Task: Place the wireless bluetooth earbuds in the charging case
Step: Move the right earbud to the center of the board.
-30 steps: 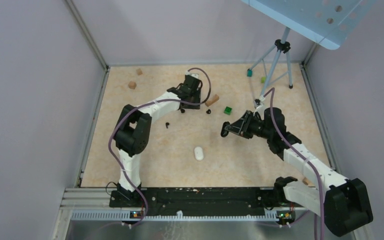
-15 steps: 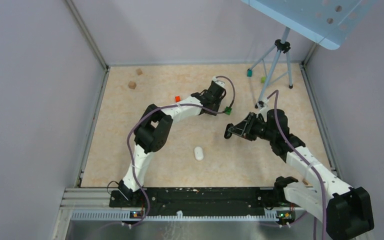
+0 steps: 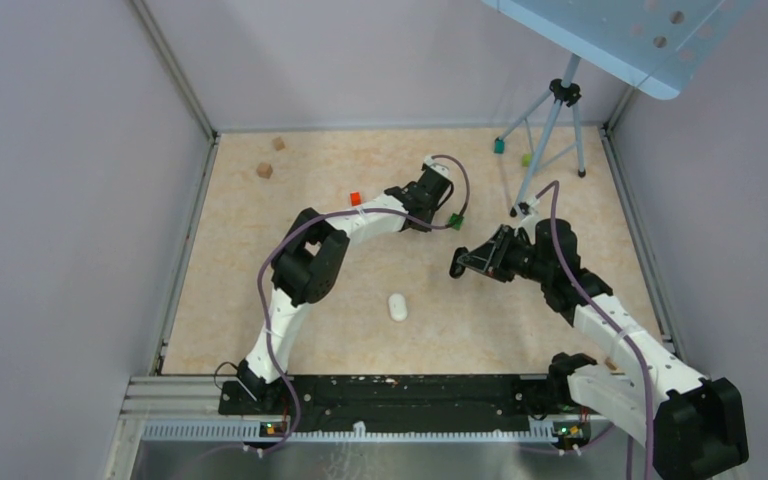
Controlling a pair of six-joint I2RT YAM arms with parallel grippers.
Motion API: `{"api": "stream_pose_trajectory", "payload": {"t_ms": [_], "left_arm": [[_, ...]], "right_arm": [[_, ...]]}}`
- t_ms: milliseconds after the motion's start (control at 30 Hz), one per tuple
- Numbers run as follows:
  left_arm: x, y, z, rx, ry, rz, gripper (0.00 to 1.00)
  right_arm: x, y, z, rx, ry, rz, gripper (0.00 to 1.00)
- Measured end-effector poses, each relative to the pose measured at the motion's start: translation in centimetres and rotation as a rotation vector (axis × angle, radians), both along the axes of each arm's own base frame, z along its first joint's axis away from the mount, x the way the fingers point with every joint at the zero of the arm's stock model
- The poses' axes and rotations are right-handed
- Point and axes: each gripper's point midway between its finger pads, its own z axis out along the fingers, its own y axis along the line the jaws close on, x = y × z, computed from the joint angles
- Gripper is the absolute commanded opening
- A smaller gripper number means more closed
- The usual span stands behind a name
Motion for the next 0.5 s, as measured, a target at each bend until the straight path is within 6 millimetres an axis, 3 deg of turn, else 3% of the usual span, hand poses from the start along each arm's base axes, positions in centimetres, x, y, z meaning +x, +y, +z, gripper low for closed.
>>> {"api": "stream_pose_trajectory", "payload": {"t_ms": [267, 367, 500], "left_arm": [[-1.2, 0.3, 0.1, -0.029, 0.025, 0.004, 0.32], [-3.0, 1.2, 0.4, -0.046, 0.061, 0.018, 0.32], [-6.8, 3.7, 0.7, -0.052, 0.135, 0.042, 0.33]], "right_arm": [[0.0, 0.0, 0.0, 0.0, 0.0, 0.0, 0.0], [0.0, 0.0, 0.0, 0.0, 0.0, 0.0, 0.0], [0.0, 0.0, 0.0, 0.001, 0.0, 0.002, 0.0]]}}
